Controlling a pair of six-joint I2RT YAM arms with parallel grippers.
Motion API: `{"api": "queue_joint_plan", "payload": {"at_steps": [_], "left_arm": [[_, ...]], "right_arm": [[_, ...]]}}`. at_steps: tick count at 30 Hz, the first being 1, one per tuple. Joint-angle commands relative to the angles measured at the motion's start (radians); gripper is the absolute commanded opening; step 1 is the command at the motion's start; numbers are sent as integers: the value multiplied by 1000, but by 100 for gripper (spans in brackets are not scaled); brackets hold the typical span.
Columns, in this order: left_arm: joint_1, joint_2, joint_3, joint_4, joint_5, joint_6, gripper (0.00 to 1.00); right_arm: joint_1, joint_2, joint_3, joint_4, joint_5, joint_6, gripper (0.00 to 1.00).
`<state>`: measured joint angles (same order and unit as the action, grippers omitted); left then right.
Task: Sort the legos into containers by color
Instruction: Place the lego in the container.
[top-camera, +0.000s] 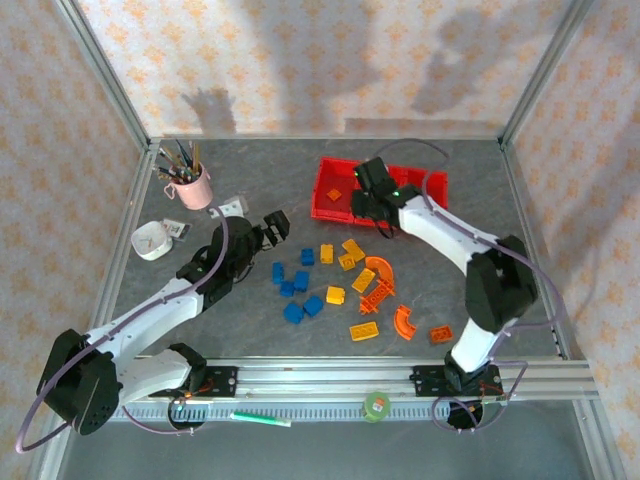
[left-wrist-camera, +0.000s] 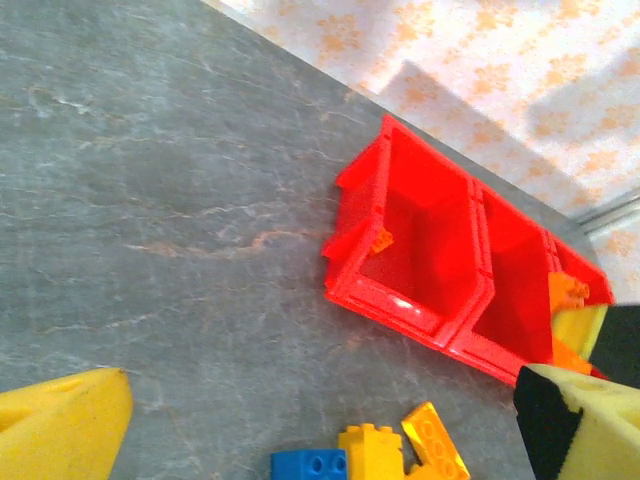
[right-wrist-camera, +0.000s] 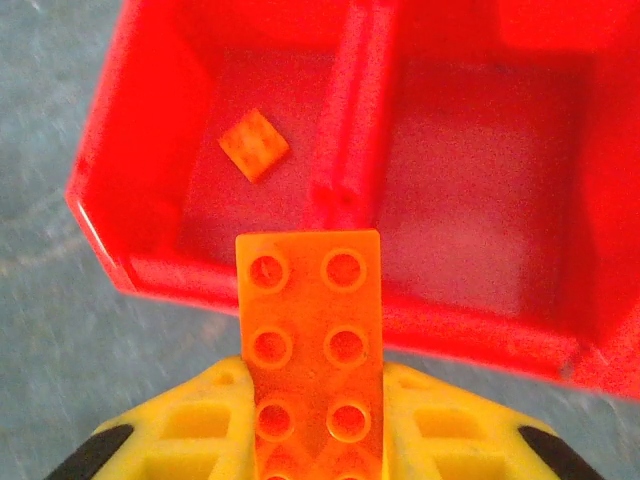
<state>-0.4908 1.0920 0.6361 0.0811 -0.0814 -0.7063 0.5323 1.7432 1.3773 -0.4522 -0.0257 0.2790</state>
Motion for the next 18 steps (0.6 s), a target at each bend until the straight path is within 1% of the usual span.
{"api": "queue_joint_plan", "payload": {"at_steps": [1, 4, 6, 11, 13, 15, 18], "left_arm": [[40, -25, 20, -42, 21, 19, 99], [59, -19, 18, -24, 35, 22, 99], [67, -11, 19, -10, 42, 26, 99], [74, 26, 52, -15, 69, 53, 99], [74, 37, 68, -26, 73, 65, 99], [74, 43, 74, -27, 79, 71, 99], [74, 48, 81, -25, 101, 77, 99]], "right_arm": [[1, 109, 126, 30, 18, -13, 27], [1, 230, 279, -10, 51, -34, 27], [-1, 297, 350, -11, 62, -41, 27], [-17, 431, 513, -52, 81, -47, 34], [-23, 450, 553, -73, 80, -50, 40], [-25, 437, 569, -77, 71, -56, 46], [-25, 373, 523, -69, 31, -69, 51]]}}
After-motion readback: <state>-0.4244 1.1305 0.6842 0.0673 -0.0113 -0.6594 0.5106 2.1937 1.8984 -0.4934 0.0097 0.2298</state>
